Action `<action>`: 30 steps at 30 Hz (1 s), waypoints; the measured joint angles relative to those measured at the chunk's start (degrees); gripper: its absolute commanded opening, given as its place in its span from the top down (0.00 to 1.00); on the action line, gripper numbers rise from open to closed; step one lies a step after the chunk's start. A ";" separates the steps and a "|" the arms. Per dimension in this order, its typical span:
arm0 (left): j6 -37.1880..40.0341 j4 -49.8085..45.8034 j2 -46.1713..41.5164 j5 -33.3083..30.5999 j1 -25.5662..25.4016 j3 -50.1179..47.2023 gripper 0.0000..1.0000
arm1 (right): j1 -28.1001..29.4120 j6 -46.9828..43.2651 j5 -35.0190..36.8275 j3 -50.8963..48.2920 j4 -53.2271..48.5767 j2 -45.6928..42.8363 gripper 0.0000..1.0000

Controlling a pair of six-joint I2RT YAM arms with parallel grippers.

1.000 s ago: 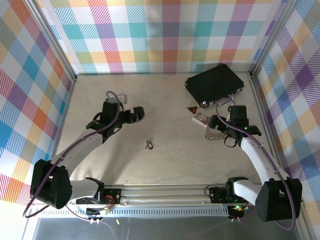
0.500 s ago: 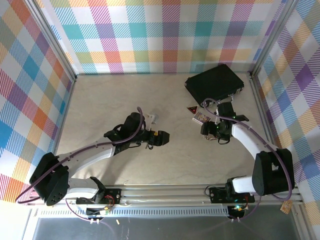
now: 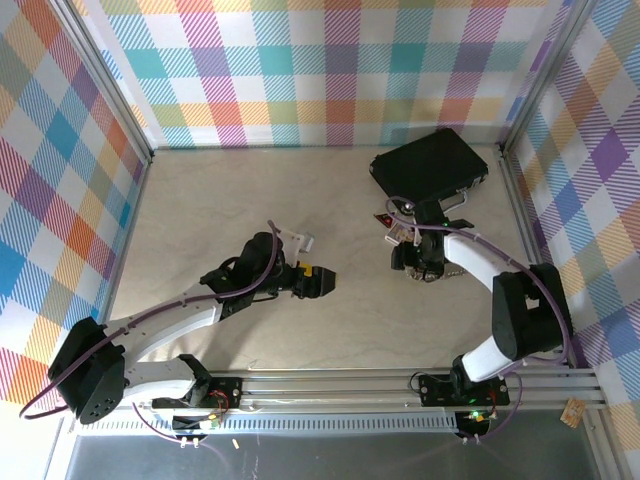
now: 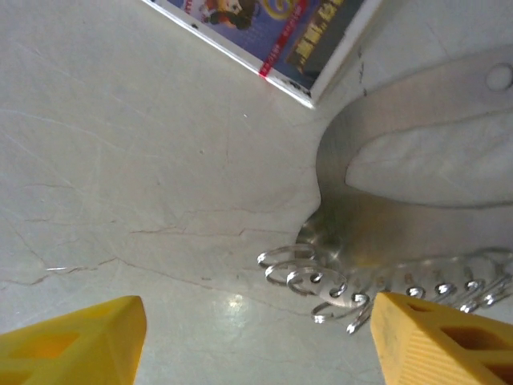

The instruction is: Put the keys on the keyring

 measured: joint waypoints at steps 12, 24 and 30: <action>-0.46 1.07 -5.66 -0.39 0.00 -4.55 0.09 | 2.27 -0.79 6.21 2.58 -0.17 5.38 0.41; -0.44 2.21 -7.43 -1.18 0.00 -4.57 0.06 | 4.09 -0.55 6.40 2.56 0.48 6.21 0.39; -0.39 2.51 -8.66 -2.23 0.00 -4.57 0.05 | 4.33 -0.26 6.36 2.19 1.03 6.21 0.39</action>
